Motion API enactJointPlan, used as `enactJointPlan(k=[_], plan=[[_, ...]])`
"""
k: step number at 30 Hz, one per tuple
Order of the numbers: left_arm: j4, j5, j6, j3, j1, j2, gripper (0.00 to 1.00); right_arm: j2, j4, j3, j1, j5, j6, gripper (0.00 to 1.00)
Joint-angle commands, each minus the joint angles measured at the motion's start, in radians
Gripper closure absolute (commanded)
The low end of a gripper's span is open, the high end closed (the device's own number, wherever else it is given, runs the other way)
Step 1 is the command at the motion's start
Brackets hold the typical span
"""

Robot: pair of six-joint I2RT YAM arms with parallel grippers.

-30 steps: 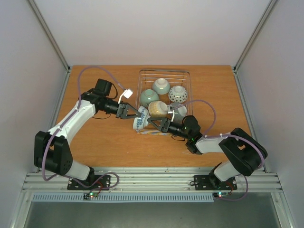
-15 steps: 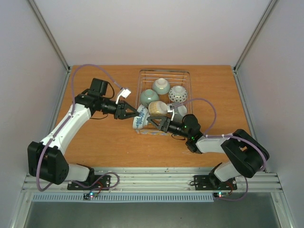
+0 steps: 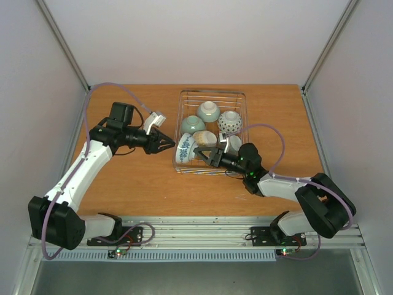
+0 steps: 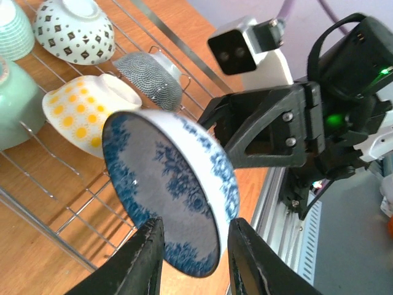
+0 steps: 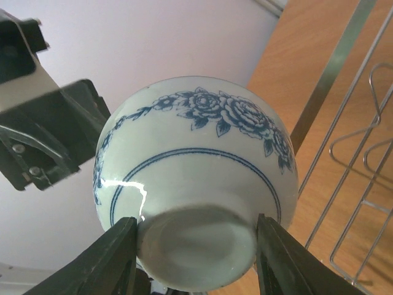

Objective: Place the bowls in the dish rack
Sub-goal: Pick up the bowl from the center of the board.

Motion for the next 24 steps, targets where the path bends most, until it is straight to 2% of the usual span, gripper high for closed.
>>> enactJointPlan(k=[1,8,24], plan=[[0.053,-0.060,-0.003,-0.015,0.005,-0.017,0.70,-0.058,-0.034,0.065,-0.018,0.002,-0.071,0.99],[0.055,-0.055,-0.004,-0.021,0.007,-0.016,0.70,-0.056,-0.124,0.137,-0.101,0.009,-0.119,0.99],[0.047,-0.034,0.019,-0.036,0.006,-0.031,0.70,0.042,-0.641,0.502,-0.259,0.115,-0.360,0.99]])
